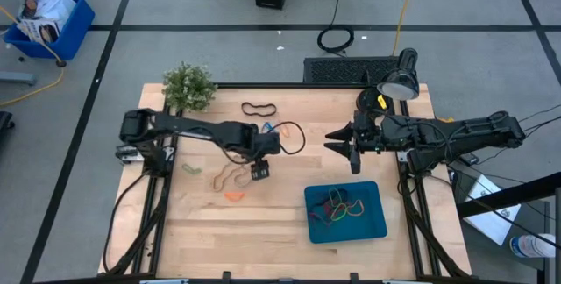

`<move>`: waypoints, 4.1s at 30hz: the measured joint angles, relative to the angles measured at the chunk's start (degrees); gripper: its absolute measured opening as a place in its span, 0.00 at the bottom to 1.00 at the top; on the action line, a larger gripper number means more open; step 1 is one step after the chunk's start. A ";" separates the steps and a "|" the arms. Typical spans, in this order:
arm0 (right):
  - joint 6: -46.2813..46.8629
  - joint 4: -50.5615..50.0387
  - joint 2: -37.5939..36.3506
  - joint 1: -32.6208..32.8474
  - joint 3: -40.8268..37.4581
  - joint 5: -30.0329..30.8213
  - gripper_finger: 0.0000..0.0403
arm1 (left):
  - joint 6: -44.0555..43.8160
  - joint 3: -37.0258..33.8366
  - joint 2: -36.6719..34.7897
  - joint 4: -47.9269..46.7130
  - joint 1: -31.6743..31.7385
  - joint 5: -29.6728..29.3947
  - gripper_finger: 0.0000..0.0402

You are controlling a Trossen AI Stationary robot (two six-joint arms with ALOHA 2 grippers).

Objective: Pick and place rubber bands into bin
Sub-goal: Put the light brown rubber band into the blue bin

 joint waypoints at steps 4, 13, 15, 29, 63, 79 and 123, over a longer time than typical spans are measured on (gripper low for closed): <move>0.00 0.00 0.00 0.00 0.00 -0.02 0.32 | -0.64 0.00 3.22 -0.08 0.11 0.12 0.67; 0.00 0.19 0.00 0.00 0.00 -0.02 0.32 | -0.47 0.00 8.81 0.08 0.13 -3.49 0.67; 0.01 0.21 0.00 0.00 0.00 -0.02 0.32 | -0.47 0.00 9.79 0.09 0.13 -3.40 0.67; 0.04 0.48 0.00 0.00 0.00 -0.02 0.32 | -0.43 0.15 11.62 0.41 2.71 3.73 0.66; 0.03 0.35 -0.02 0.01 0.00 -0.04 0.32 | -2.80 0.00 5.50 1.83 0.92 6.90 0.03; 0.00 0.36 0.00 0.01 0.00 -0.07 0.32 | -5.43 0.06 -18.99 20.76 -1.61 11.35 0.03; -20.87 35.70 17.46 10.34 -1.35 1.31 0.32 | 1.21 0.11 -21.85 41.11 -6.25 8.29 0.03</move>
